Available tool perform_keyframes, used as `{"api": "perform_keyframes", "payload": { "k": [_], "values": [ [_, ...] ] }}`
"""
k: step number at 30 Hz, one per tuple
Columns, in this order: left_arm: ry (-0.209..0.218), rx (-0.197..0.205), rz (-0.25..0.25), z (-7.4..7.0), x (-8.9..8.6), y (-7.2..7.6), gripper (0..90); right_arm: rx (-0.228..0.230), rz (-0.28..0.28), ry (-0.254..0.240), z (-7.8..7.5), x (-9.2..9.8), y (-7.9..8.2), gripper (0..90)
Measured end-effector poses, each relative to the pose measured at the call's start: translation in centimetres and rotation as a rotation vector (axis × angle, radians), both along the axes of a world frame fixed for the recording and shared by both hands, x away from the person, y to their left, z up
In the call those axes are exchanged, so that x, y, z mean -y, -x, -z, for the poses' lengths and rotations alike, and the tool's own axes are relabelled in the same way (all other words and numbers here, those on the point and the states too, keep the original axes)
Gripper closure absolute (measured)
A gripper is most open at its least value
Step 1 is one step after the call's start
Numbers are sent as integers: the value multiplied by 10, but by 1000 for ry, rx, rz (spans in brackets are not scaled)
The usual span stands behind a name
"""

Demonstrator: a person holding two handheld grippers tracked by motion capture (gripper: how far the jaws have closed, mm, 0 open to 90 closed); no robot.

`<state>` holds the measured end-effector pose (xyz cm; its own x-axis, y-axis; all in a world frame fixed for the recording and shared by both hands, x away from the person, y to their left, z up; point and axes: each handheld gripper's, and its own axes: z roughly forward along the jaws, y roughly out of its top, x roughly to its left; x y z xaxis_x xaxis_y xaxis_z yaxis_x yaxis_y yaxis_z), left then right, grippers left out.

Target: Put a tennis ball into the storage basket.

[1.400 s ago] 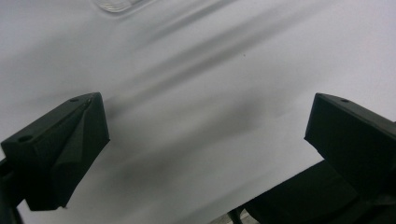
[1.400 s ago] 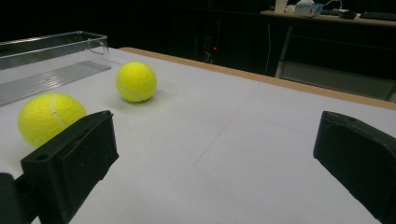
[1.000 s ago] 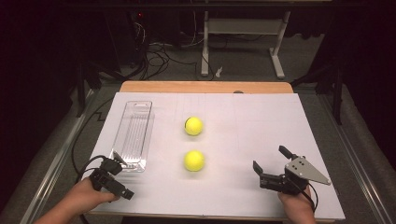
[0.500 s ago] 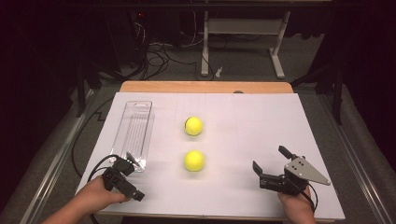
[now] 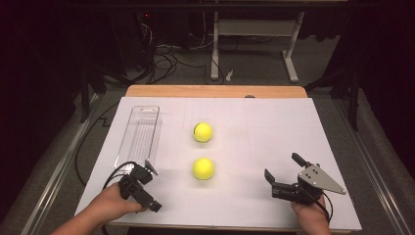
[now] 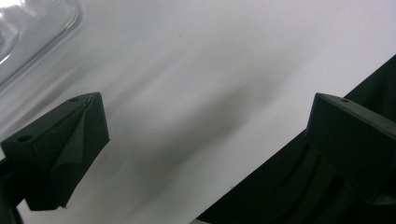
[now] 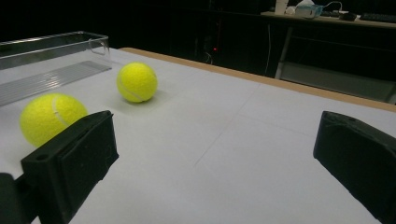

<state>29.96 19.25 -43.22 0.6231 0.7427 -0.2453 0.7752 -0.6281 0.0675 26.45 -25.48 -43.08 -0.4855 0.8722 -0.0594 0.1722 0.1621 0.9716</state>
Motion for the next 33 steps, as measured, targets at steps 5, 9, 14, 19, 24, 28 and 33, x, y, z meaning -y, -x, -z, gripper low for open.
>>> {"api": "perform_keyframes", "payload": {
  "k": [5,9,14,19,24,28,33],
  "values": [
    [3,-2,23,-1,9,-1,8,0,-1,0,0,0,0,2],
    [15,-5,41,-1,17,-1,8,0,-1,0,0,0,0,2],
    [18,-2,64,-2,27,-2,8,0,-2,1,0,0,0,2],
    [24,-3,76,-2,36,-3,8,1,-2,1,0,0,0,2],
    [33,-3,92,-4,43,-6,8,2,-2,0,0,0,0,2],
    [42,-1,99,-7,50,-7,8,3,-3,0,-1,1,0,2],
    [50,2,119,-13,58,-10,8,2,-2,-1,0,1,0,2]
  ]
}}
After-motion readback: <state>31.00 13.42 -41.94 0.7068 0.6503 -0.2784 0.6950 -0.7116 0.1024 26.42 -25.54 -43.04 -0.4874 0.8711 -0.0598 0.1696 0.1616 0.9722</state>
